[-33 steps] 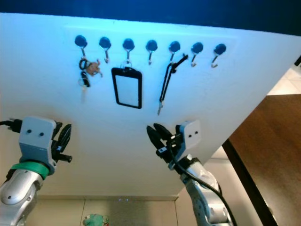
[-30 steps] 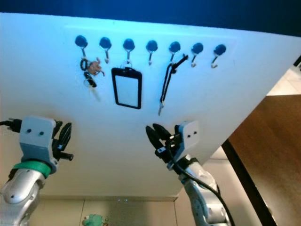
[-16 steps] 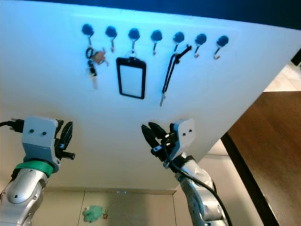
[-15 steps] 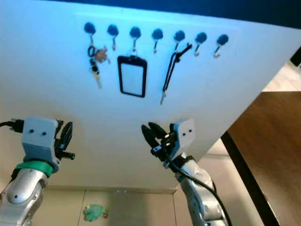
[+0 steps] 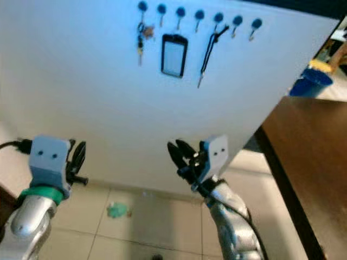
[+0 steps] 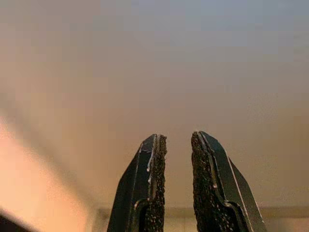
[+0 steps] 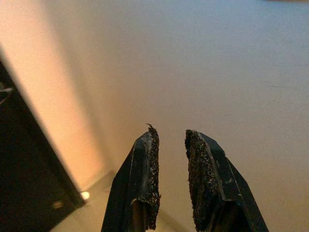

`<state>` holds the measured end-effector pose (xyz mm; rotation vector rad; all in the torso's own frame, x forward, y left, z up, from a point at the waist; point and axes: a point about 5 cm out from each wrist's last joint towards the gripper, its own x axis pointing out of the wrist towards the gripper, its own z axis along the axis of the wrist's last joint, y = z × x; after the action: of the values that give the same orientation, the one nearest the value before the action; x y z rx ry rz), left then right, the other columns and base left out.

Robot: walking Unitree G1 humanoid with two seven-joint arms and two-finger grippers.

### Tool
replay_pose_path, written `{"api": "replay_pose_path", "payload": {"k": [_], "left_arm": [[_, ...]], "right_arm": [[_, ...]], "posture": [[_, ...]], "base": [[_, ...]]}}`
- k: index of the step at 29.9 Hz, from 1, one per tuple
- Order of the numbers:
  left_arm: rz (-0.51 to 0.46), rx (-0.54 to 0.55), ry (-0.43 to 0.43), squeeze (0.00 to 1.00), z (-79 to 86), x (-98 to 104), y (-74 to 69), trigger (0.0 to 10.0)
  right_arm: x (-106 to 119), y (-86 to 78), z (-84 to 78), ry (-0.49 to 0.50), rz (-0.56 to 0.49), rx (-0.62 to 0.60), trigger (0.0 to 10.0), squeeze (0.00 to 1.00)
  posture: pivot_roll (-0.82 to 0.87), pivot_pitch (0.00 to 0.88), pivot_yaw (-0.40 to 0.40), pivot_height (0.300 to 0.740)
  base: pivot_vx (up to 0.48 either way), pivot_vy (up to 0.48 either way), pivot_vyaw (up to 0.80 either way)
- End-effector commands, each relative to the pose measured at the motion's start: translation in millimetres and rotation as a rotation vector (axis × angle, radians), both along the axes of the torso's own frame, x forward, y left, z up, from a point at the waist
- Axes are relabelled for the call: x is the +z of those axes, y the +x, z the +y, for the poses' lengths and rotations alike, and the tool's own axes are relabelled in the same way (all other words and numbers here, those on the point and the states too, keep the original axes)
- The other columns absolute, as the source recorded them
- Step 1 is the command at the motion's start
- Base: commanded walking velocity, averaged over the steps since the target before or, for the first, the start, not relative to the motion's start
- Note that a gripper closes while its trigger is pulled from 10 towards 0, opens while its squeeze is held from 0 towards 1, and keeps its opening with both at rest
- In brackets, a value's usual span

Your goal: Hang keys on a hook

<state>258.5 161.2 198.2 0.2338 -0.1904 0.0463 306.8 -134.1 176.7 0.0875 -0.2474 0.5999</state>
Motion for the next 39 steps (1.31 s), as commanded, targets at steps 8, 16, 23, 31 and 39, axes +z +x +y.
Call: {"api": "replay_pose_path", "payload": {"k": [8,16,23,31,39], "left_arm": [[0.015,-0.004,-0.002,0.0,-0.2,-4.8,-0.4,10.0],[0.017,-0.012,-0.007,0.0,-1.0,-4.1,0.7,10.0],[0.037,-0.021,-0.017,0.0,-5.2,-4.2,2.1,10.0],[0.039,-0.03,-0.046,0.0,-6.4,-2.1,2.5,10.0],[0.032,-0.039,-0.044,0.0,-6.6,-1.3,2.6,10.0]], "right_arm": [[-5.2,1.9,-2.6,-0.014,0.022,-0.024,10.0,0.0],[-5.2,2.5,-1.9,-0.013,0.026,-0.027,10.0,0.0],[-5.3,4.1,-1.9,0.008,0.047,-0.025,10.0,0.0],[-4.8,4.8,-1.1,0.01,0.045,-0.022,10.0,0.0],[-4.4,4.7,-0.5,0.01,0.045,-0.022,10.0,0.0]], "posture": [[0.08,0.118,0.02,0.74],[0.09,0.12,0.022,0.74],[0.09,0.124,0.023,0.74],[0.09,0.125,0.023,0.74],[0.09,0.127,0.025,0.74]], "base": [[-0.43,0.0,0.0],[-0.142,0.0,0.0],[0.0,0.0,-0.69],[0.0,0.0,-0.8],[0.0,0.0,-0.8]]}}
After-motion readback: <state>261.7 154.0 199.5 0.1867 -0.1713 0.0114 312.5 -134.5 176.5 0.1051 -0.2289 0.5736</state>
